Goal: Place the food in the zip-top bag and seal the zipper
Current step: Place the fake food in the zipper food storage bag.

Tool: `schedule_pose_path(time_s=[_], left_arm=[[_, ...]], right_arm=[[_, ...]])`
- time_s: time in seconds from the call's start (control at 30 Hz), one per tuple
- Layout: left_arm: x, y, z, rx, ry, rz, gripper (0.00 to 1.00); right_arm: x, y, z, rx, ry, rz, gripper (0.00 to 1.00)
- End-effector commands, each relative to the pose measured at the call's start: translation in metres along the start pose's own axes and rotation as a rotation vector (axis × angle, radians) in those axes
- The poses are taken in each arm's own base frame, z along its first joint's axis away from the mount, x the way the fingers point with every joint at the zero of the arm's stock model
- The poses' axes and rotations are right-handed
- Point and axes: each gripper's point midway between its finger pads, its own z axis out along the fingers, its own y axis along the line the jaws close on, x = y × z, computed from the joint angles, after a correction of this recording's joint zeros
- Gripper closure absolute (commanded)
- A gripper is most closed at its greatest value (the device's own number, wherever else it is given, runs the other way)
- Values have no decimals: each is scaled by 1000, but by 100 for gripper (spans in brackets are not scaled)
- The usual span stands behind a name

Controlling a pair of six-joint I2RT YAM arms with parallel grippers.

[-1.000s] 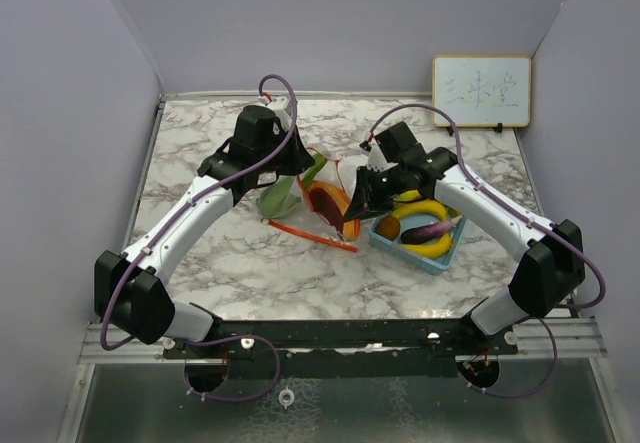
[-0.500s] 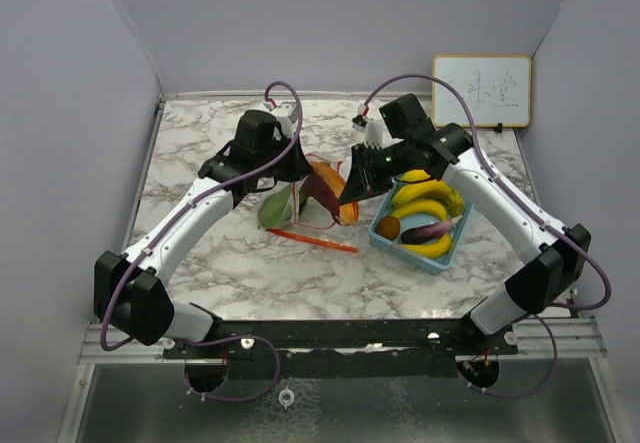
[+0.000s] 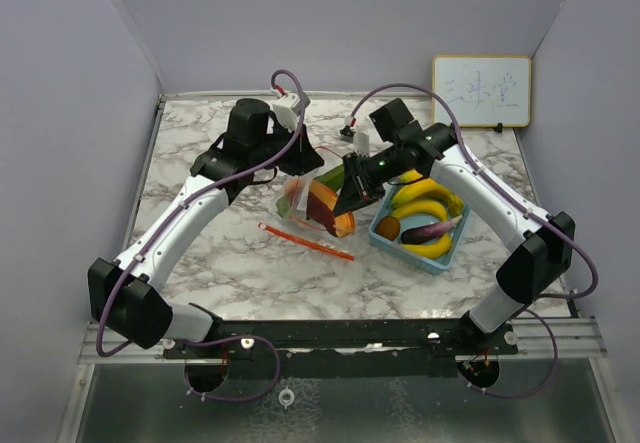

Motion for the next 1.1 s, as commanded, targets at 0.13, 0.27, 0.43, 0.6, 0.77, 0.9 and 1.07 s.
schedule_pose_path(time_s=[0.13,0.27,0.43,0.6,0.77,0.9,1.07], left_arm=[[-22,-63,-28,304,-82,164,100],[-16,-63,-28,314,-69,140,100],[-3,-52,-19,280,-38,84,100],[10,-37,-4,231,7,0,100],[14,-26,17,208,36,-97,100],[7,-20,28,179,29,-141,100],[11,-5,37,102,40,-190,100]], right_arm=[[-18,5,4,12,18,-11,97],[-66,0,-14,181,-182,-70,81],[-113,8,-57,304,-496,-130,61],[-112,-11,-82,449,-595,-157,46],[-94,-23,-98,529,-614,-167,41],[-77,-30,-116,603,-615,-172,41],[-53,-47,-131,708,-596,-127,36]])
